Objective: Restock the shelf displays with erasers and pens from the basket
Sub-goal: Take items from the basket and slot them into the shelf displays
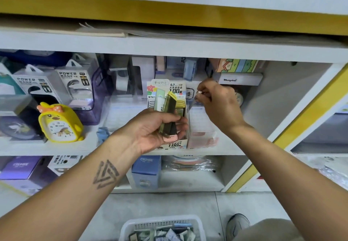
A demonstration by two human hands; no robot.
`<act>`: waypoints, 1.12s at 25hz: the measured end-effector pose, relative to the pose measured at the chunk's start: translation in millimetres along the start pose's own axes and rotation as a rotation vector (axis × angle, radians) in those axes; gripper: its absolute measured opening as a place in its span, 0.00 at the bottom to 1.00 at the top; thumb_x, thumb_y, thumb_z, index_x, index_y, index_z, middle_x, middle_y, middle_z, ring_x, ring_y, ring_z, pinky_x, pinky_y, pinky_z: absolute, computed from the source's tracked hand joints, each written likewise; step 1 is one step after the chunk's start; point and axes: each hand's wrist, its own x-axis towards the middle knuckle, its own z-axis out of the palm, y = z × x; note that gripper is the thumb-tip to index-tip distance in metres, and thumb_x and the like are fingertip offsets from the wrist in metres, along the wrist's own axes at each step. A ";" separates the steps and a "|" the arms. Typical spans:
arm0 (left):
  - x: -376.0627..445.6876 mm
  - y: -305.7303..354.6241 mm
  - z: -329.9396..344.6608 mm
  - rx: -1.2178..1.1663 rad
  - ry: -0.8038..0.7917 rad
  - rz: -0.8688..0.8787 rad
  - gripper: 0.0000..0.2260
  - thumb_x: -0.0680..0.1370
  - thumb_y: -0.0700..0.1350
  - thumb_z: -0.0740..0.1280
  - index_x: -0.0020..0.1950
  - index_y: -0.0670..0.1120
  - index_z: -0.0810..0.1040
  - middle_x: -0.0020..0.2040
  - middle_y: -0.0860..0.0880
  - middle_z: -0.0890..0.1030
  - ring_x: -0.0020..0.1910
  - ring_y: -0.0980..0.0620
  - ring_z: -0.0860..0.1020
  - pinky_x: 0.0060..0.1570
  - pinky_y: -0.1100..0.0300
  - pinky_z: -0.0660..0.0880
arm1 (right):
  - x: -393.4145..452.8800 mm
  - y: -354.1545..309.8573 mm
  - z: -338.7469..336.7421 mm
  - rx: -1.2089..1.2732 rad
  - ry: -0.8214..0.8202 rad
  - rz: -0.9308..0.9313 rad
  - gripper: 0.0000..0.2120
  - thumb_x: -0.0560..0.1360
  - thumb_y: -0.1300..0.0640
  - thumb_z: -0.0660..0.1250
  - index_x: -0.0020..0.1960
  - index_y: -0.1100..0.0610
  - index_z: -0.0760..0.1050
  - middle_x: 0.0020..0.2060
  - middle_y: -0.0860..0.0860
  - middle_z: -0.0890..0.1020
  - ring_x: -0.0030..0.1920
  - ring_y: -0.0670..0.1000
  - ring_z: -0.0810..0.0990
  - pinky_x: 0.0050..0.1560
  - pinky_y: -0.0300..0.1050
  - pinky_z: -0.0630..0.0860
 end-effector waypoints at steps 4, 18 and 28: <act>-2.9 1.1 -0.9 0.017 0.005 0.005 0.06 0.75 0.30 0.66 0.50 0.36 0.78 0.43 0.37 0.84 0.36 0.44 0.84 0.34 0.50 0.82 | 3.7 0.4 5.6 0.024 -0.062 0.008 0.03 0.78 0.65 0.67 0.48 0.63 0.80 0.37 0.57 0.83 0.38 0.56 0.81 0.39 0.51 0.77; -18.4 4.3 -6.8 0.045 0.018 0.003 0.04 0.76 0.31 0.66 0.50 0.35 0.78 0.39 0.38 0.84 0.33 0.45 0.83 0.39 0.49 0.82 | -18.0 -35.2 -11.8 -0.125 -0.721 0.289 0.11 0.82 0.51 0.58 0.45 0.53 0.75 0.45 0.53 0.82 0.44 0.55 0.84 0.47 0.54 0.81; -26.6 -3.2 -10.3 0.126 -0.043 -0.013 0.03 0.71 0.31 0.71 0.42 0.36 0.82 0.37 0.39 0.82 0.32 0.48 0.81 0.35 0.55 0.81 | -16.3 -57.9 -25.9 0.118 -0.461 0.376 0.09 0.80 0.52 0.65 0.45 0.55 0.79 0.39 0.53 0.84 0.40 0.54 0.83 0.40 0.48 0.79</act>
